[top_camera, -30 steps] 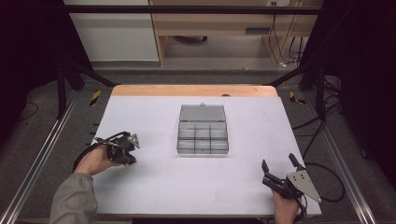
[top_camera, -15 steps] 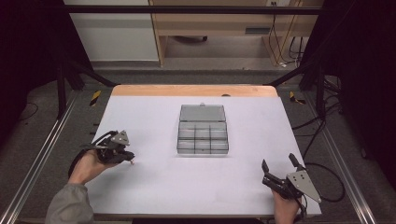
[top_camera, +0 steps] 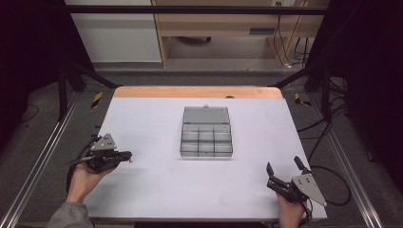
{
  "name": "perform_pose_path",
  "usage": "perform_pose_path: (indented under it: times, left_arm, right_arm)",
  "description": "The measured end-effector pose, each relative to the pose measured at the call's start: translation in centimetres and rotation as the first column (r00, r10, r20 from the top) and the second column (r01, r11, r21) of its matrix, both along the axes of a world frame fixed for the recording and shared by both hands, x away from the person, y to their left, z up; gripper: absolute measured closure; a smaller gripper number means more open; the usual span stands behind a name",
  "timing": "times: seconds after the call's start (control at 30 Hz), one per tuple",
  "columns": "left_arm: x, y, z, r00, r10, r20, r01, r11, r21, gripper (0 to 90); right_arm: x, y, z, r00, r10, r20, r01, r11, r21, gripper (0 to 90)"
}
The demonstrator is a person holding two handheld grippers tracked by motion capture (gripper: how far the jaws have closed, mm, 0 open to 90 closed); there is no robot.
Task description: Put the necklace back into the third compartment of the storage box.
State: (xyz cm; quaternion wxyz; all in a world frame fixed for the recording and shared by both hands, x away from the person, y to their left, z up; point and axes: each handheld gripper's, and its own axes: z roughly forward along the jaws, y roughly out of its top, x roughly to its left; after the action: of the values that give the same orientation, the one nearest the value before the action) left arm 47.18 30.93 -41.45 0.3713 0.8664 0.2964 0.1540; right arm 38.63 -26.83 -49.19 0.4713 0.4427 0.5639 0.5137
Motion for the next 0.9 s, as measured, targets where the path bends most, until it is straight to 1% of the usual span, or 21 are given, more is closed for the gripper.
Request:
perform_pose_path:
  times: [0.03, 0.07, 0.1, 0.13, 0.2, 0.23, 0.27, 0.37, 0.43, 0.47, 0.5, 0.57, 0.63, 0.67, 0.73, 0.8, 0.87, 0.9]
  left_arm:
    - [-0.1, 0.1, 0.0, 1.0, 0.007, 0.005, -0.007, 0.9997, -0.023, 85.4]
    - [-0.1, 0.1, 0.0, 1.0, 0.007, 0.005, -0.007, 0.9997, -0.023, 85.4]
    - [-0.3, 0.2, 0.1, 0.9997, 0.019, 0.015, -0.018, 0.9988, -0.046, 85.4]
    - [-0.3, 0.2, 0.2, 0.9995, 0.022, 0.024, -0.021, 0.9983, -0.054, 85.4]
    - [-0.5, 0.2, 0.4, 0.9985, 0.032, 0.045, -0.028, 0.9968, -0.074, 85.4]
    - [-0.8, 0.0, 0.6, 0.9969, 0.038, 0.069, -0.032, 0.9947, -0.098, 85.4]
    - [-0.8, 0.0, 0.6, 0.9969, 0.038, 0.069, -0.032, 0.9947, -0.098, 85.4]
    - [-1.1, -0.4, 0.9, 0.9935, 0.053, 0.1, -0.041, 0.9916, -0.123, 85.4]
    - [-1.5, -0.6, 1.0, 0.9899, 0.074, 0.121, -0.054, 0.986, -0.158, 85.4]
    - [-1.6, -0.7, 1.1, 0.9881, 0.082, 0.13, -0.06, 0.9846, -0.164, 85.3]
    - [-1.6, -0.7, 1.1, 0.9881, 0.082, 0.13, -0.06, 0.9846, -0.164, 85.4]
    - [-1.9, -1.0, 1.1, 0.9833, 0.106, 0.148, -0.078, 0.9804, -0.181, 85.4]
    - [-2.0, -1.1, 1.1, 0.9797, 0.126, 0.156, -0.094, 0.9752, -0.201, 85.4]
    - [-2.2, -1.1, 1.2, 0.9749, 0.147, 0.167, -0.11, 0.9705, -0.215, 85.3]
    - [-2.5, -1.2, 1.1, 0.9697, 0.167, 0.179, -0.124, 0.9655, -0.229, 85.3]
    - [-2.6, -1.3, 0.9, 0.9663, 0.183, 0.182, -0.137, 0.9621, -0.235, 85.3]
    - [-2.8, -1.4, 0.8, 0.9605, 0.199, 0.195, -0.149, 0.9579, -0.246, 85.3]
    - [-2.8, -1.4, 0.8, 0.9605, 0.199, 0.195, -0.149, 0.9579, -0.246, 85.3]
  right_arm:
    - [0.0, 0.0, 0.0, 1.0, 0.0, 0.0, 0.0, 1.0, 0.0, 5.5]
    - [0.0, 0.0, 0.0, 1.0, 0.0, 0.0, 0.0, 1.0, 0.0, 5.5]
    - [0.0, 0.0, 0.0, 1.0, -0.001, 0.0, 0.001, 1.0, 0.001, 5.5]
    - [0.0, 0.0, 0.0, 1.0, -0.001, 0.0, 0.001, 1.0, 0.001, 5.5]
    - [0.0, 0.0, 0.0, 1.0, 0.0, 0.001, 0.0, 1.0, 0.001, 5.5]
    - [0.0, 0.0, 0.0, 1.0, -0.001, 0.001, 0.001, 1.0, 0.002, 5.5]
    - [0.0, 0.0, 0.0, 1.0, -0.001, 0.001, 0.001, 1.0, 0.002, 5.5]
    - [0.0, 0.0, 0.0, 1.0, 0.0, 0.0, 0.0, 1.0, 0.004, 5.5]
    - [0.0, 0.0, 0.0, 1.0, -0.001, -0.001, 0.001, 1.0, 0.004, 5.5]
    - [0.0, 0.0, 0.0, 1.0, -0.001, -0.001, 0.001, 1.0, 0.004, 5.5]
    - [0.0, 0.0, 0.0, 1.0, -0.001, -0.001, 0.001, 1.0, 0.004, 5.5]
    - [0.0, 0.0, 0.0, 1.0, 0.0, 0.0, 0.0, 1.0, 0.005, 5.5]
    - [0.0, 0.0, 0.0, 1.0, -0.001, -0.001, 0.001, 1.0, 0.004, 5.5]
    - [0.0, 0.0, 0.0, 1.0, -0.001, -0.002, 0.001, 1.0, 0.004, 5.5]
    - [0.0, 0.0, 0.0, 1.0, -0.001, -0.001, 0.001, 1.0, 0.004, 5.5]
    - [0.0, 0.0, 0.0, 1.0, -0.002, -0.001, 0.002, 1.0, 0.004, 5.5]
    - [0.0, 0.0, 0.0, 1.0, -0.003, 0.0, 0.003, 1.0, 0.005, 5.5]
    - [0.0, 0.0, 0.0, 1.0, -0.003, 0.0, 0.003, 1.0, 0.005, 5.5]
